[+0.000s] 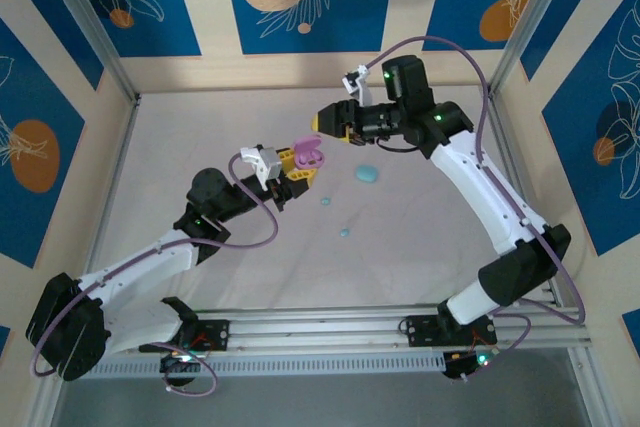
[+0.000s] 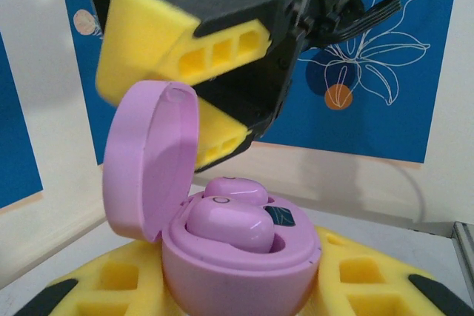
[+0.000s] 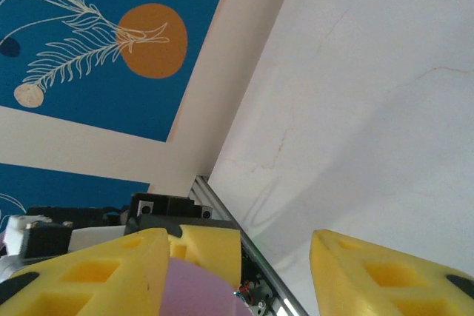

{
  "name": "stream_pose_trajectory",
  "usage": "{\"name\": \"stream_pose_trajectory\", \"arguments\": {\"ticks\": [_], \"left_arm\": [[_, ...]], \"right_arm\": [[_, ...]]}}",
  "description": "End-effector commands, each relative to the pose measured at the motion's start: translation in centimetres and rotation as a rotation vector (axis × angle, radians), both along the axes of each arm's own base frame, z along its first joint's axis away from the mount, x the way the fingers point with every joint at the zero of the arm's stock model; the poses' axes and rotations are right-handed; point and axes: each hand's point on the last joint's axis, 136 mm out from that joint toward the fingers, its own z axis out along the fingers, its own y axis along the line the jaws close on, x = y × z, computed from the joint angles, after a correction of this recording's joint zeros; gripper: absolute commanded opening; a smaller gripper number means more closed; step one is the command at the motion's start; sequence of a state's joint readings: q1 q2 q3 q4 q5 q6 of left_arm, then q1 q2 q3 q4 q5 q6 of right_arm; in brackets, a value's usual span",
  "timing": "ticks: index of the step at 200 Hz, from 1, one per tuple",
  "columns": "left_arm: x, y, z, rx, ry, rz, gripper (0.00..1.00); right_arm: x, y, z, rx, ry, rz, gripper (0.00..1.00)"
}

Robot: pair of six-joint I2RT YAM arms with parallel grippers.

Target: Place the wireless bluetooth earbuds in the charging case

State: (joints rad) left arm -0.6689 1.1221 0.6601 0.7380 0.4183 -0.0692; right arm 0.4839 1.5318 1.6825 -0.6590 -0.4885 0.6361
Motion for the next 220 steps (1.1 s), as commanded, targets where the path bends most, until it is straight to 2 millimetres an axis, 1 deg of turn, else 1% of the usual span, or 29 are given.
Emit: {"name": "stream_pose_trajectory", "arguments": {"ticks": [1, 27, 63, 95, 106, 145, 167, 196, 220], "left_arm": [[-1.1, -0.1, 2.5, -0.035, -0.06, -0.029, 0.35], [-0.9, 0.0, 2.4, -0.034, -0.058, -0.019, 0.35], [-0.8, 0.0, 2.7, -0.039, -0.064, -0.015, 0.35], [-0.8, 0.0, 3.0, -0.046, -0.069, -0.017, 0.35], [-0.8, 0.0, 3.1, -0.051, -0.07, -0.014, 0.35], [-0.8, 0.2, 3.6, -0.072, -0.074, -0.014, 0.35], [-0.9, 0.0, 3.6, -0.073, -0.073, -0.024, 0.35], [-0.8, -0.3, 3.6, -0.073, -0.07, -0.037, 0.35], [-0.8, -0.5, 3.6, -0.072, -0.068, -0.046, 0.35]], "right_arm": [[-0.4, 0.2, 0.0, -0.017, 0.014, 0.016, 0.54], [-1.5, 0.8, -0.1, -0.01, 0.021, 0.087, 0.54], [-3.0, 0.7, -1.3, -0.014, 0.064, 0.137, 0.54], [-4.7, 0.5, -1.1, 0.064, 0.1, 0.203, 0.55], [-5.3, 0.4, -0.5, 0.107, 0.103, 0.232, 0.56], [-6.7, -0.2, -0.4, 0.215, 0.166, 0.304, 0.58], [-6.9, 0.2, -0.6, 0.236, 0.201, 0.327, 0.57], [-6.5, 0.7, -0.7, 0.246, 0.215, 0.337, 0.56], [-6.2, 1.2, -1.0, 0.255, 0.24, 0.337, 0.53]]}}
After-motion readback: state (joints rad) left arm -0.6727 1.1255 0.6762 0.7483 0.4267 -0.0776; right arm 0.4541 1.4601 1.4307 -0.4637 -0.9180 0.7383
